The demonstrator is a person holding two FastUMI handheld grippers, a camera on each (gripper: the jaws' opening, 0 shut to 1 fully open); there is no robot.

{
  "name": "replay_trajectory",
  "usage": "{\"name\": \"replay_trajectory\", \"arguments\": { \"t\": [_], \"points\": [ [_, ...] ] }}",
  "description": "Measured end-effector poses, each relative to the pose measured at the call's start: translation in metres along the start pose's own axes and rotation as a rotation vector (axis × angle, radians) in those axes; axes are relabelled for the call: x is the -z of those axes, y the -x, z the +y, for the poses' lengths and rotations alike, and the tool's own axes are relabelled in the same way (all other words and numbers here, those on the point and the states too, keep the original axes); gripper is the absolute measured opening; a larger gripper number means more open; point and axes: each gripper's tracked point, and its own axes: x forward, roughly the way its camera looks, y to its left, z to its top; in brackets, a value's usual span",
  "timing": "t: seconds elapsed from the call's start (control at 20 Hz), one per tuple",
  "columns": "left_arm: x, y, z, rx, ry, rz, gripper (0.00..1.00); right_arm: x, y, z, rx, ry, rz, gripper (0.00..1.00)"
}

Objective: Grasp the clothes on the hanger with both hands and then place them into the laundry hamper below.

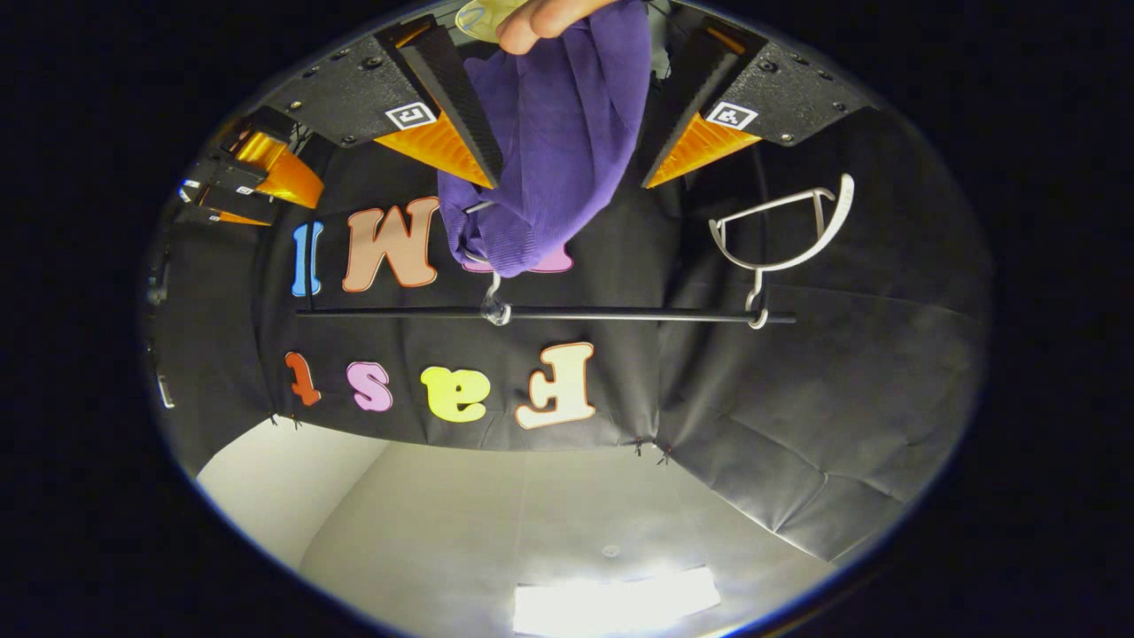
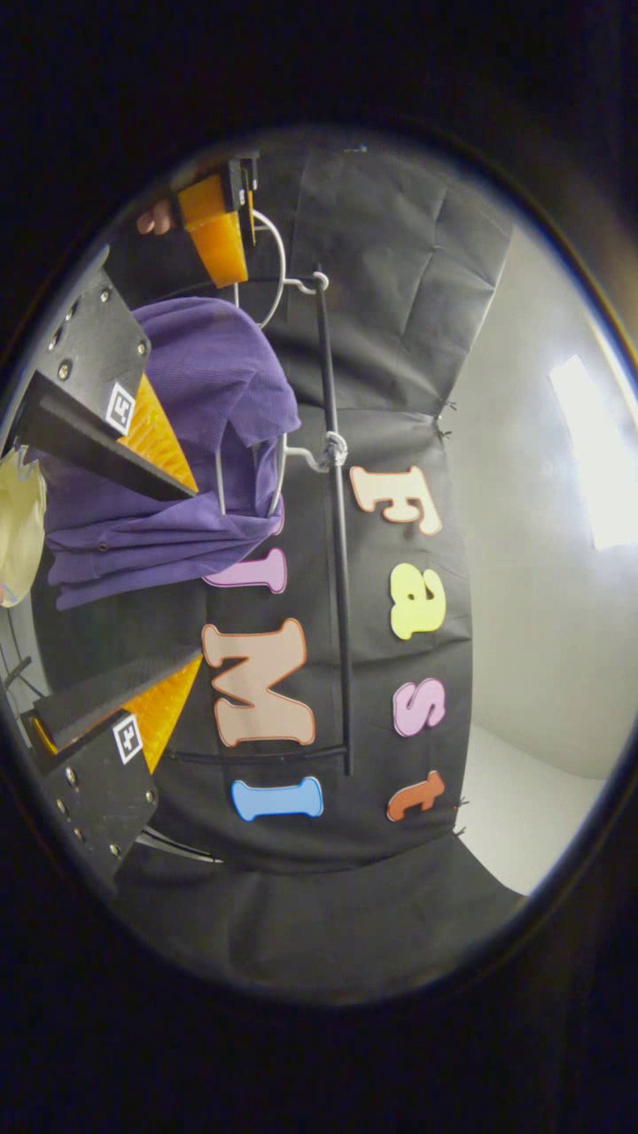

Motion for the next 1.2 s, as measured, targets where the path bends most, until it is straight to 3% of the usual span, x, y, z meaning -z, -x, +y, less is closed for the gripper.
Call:
{"name": "replay_trajectory", "arguments": {
  "t": [0.05,0.1,0.3,0.55,0.7,1.2],
  "points": [
    [0.009,-0.002,-0.007,-0.002,-0.011,0.011,0.90,0.010,-0.008,0.003,-0.011,-0.003,0.021,0.94],
    [0.015,-0.005,-0.015,0.002,-0.023,0.022,0.91,0.021,-0.017,0.005,-0.020,-0.004,0.044,0.98],
    [0.028,-0.018,-0.030,0.011,-0.037,0.043,0.94,0.036,-0.035,0.005,-0.032,-0.003,0.064,0.99],
    [0.045,-0.036,-0.023,-0.095,-0.072,0.033,0.94,0.036,-0.054,0.003,-0.052,-0.015,0.043,0.98],
    [0.069,-0.055,-0.034,-0.107,-0.071,0.084,0.92,0.048,-0.071,0.001,-0.066,-0.007,0.047,0.98],
    [0.103,-0.113,-0.006,-0.228,-0.118,0.106,0.92,0.107,-0.133,0.041,-0.203,0.030,0.077,0.99]
  ]
}}
